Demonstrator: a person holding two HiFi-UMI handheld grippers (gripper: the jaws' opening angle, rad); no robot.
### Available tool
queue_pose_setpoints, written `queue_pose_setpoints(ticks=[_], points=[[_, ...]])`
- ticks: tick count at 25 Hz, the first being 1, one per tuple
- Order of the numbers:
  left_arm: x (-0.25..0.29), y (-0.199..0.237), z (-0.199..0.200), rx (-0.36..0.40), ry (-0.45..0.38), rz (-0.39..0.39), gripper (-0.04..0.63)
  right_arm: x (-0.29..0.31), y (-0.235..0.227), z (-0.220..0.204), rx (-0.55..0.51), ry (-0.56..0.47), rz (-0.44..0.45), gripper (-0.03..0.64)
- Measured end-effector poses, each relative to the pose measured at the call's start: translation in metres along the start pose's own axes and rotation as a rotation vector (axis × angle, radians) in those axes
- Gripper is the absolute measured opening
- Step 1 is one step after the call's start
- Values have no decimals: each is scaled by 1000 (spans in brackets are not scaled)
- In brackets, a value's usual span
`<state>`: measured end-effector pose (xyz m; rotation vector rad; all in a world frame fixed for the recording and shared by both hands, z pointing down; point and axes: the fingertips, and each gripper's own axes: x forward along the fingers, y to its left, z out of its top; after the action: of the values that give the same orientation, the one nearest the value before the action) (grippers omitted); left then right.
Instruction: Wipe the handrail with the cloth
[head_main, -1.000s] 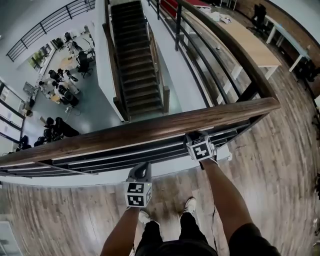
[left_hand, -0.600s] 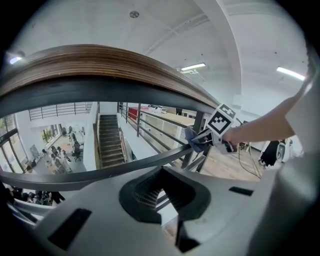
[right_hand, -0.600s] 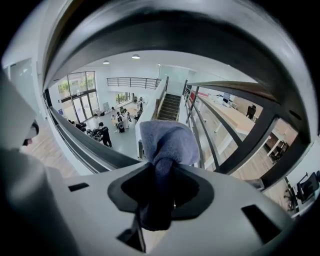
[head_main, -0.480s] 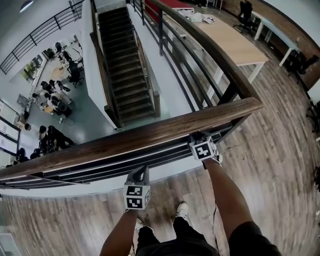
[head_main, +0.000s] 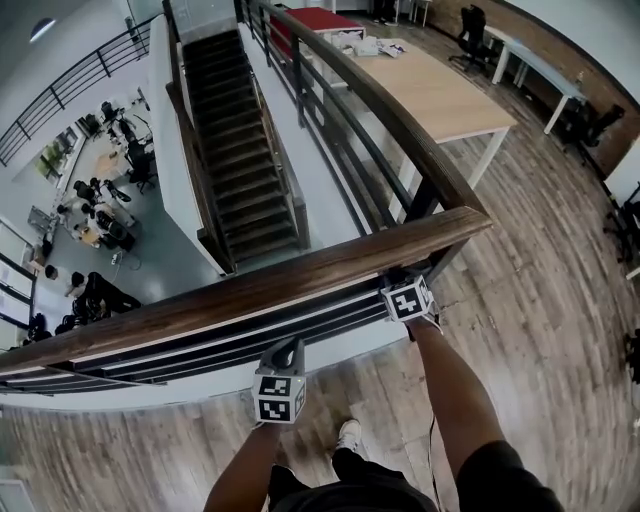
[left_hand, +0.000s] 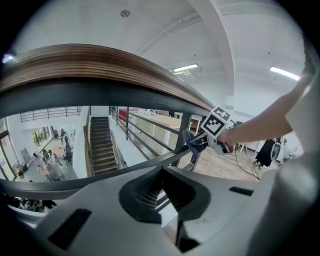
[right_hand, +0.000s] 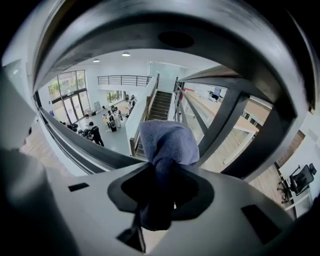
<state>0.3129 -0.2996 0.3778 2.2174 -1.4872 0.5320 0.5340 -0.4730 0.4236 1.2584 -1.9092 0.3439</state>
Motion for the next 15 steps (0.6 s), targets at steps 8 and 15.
queue_pose_setpoints(ticks=[8,15], points=[[23,-43,-6,15,23,-39,3,-3,-53,-20,-3,-1,-28,106],[25,-47,-10,11,16,-56,3,-7,-59,-16,-16,-18,-44,106]])
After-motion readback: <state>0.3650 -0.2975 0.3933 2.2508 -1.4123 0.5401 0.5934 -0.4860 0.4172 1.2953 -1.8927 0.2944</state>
